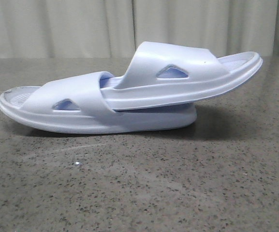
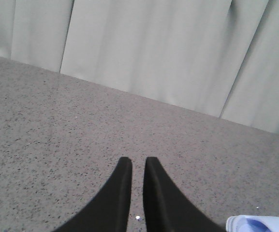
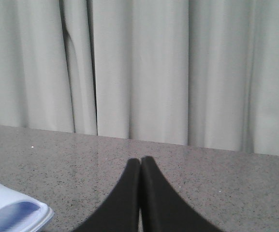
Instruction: Insert blue slippers together front up
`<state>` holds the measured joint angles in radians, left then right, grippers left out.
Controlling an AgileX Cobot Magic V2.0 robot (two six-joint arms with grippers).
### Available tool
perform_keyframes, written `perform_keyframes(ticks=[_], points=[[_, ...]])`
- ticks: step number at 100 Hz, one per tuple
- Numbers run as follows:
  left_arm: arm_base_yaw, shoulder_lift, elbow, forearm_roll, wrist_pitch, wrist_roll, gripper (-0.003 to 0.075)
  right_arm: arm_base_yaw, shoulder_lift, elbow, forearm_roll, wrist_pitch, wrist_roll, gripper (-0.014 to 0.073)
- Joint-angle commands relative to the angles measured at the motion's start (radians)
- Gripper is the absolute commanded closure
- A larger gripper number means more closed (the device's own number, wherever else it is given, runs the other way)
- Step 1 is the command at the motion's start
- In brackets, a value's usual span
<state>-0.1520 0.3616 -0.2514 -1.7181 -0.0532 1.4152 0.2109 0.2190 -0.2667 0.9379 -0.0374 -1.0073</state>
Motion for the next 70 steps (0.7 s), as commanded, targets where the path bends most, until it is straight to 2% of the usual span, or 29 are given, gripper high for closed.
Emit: perform_keyframes(ticks=[1,15,23,30,39,56,70], points=[[-0.005,-0.002,-0.02,-0.002,-0.016,-0.001,0.0704,-0.005,0.007,-0.025,-0.009,-0.046,-0.017,0.0701],[-0.005,-0.029,-0.019,0.039,-0.011,-0.001,0.0704,-0.005,0.007,-0.025,-0.009,-0.046,-0.017,0.0701],[-0.005,-0.053,-0.019,0.118,-0.005,-0.007,0.0704,-0.005,0.007,-0.025,-0.009,-0.046,-0.017,0.0701],[-0.005,-0.073,-0.018,0.224,-0.005,-0.074,0.0704,-0.005,0.007,-0.025,-0.009,-0.046,-0.017,0.0701],[-0.005,-0.104,-0.018,0.454,-0.003,-0.276,0.0704,-0.005,0.007,-0.025,-0.009,-0.046,-0.017,0.0701],[-0.005,-0.172,0.0,1.045,0.025,-0.84,0.0705,-0.005,0.007,-0.025,-0.009,-0.046,-0.017,0.0701],[-0.005,-0.211,0.05,1.368,0.034,-1.189,0.0704,-0.005,0.007,-0.025,-0.009,-0.046,-0.017,0.0701]])
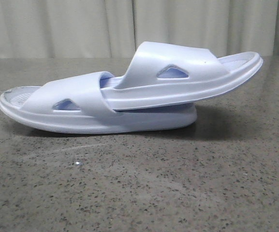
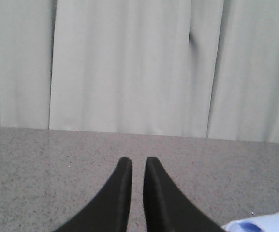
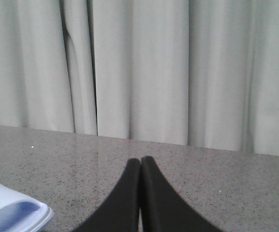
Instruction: Insert blue slippers together front up
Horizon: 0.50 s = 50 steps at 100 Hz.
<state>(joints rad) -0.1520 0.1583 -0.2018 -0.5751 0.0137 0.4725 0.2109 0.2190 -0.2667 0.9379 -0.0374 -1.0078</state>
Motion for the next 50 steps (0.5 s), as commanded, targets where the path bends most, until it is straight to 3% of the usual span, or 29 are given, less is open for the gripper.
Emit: perform_keyframes(ticks=[1,21,50], points=[[-0.005,-0.011,0.006,0.237,-0.033,-0.259,0.0704,-0.005,0.007,-0.025,-0.009,-0.046,-0.016,0.0701],[-0.005,-0.064,0.075,0.533,-0.033,-0.473,0.0704,-0.005,0.007,-0.025,-0.009,-0.046,-0.016,0.0701],[-0.005,-0.177,0.163,0.547,-0.033,-0.481,0.0704,-0.005,0.007,-0.025,-0.009,-0.046,-0.016,0.0701]])
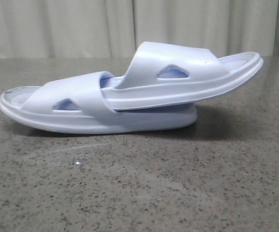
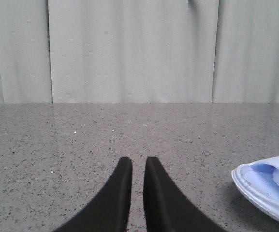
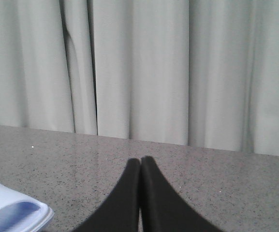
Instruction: Insert blue slippers together front up
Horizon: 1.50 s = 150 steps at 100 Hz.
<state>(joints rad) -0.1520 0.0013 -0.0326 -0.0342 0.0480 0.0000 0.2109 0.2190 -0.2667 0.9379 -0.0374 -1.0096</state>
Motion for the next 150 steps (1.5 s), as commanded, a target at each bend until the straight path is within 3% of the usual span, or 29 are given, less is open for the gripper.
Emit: perform_keyframes(ticks=[1,150], points=[[-0.005,-0.026,-0.006,0.006,-0.067,-0.008,0.0704,-0.005,0.007,-0.025,-0.009,-0.046,-0.014,0.0701],[-0.005,-0.034,0.044,-0.02,-0.059,-0.008,0.0704,-0.005,0.007,-0.025,-0.009,-0.046,-0.014,0.0701]])
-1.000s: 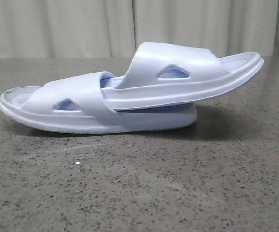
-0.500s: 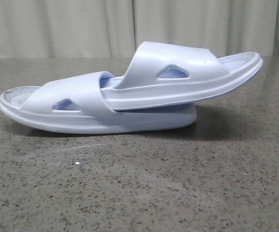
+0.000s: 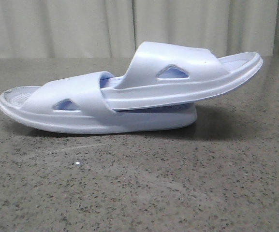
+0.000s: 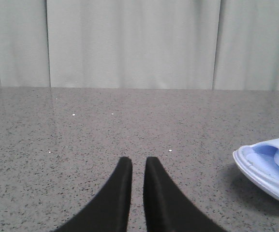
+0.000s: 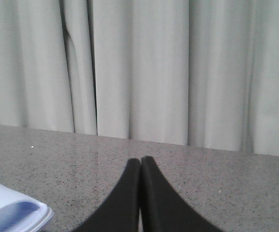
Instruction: Insert blue slippers together front up
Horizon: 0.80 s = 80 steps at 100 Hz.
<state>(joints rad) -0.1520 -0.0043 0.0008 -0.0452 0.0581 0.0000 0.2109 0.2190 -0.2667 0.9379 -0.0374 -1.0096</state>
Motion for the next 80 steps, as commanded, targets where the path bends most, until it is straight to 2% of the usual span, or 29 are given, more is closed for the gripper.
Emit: perform_keyframes(ticks=[1,21,28,47,68,80], points=[[-0.005,-0.029,0.011,-0.009,-0.069,-0.008,0.0704,-0.005,0.007,-0.025,-0.009,-0.046,-0.014,0.0701],[-0.005,-0.029,0.011,-0.009,-0.069,-0.008,0.0704,-0.005,0.007,-0.025,-0.009,-0.036,-0.009,0.0701],[-0.005,-0.029,0.011,-0.009,-0.069,-0.008,0.0704,-0.005,0.002,-0.025,-0.048,-0.024,0.038,0.0701],[-0.005,-0.029,0.011,-0.009,-0.069,-0.008,0.0704,-0.005,-0.028,0.005,-0.494,-0.009,0.492,0.0701],[-0.005,-0.029,0.011,-0.009,-0.069,-0.008,0.0704,-0.018,-0.071,0.109,-0.808,-0.049,0.838,0.0701],[-0.005,-0.029,0.011,-0.009,-0.069,-0.008,0.0704,-0.06,-0.101,0.171,-0.916,-0.073,1.01,0.0701]])
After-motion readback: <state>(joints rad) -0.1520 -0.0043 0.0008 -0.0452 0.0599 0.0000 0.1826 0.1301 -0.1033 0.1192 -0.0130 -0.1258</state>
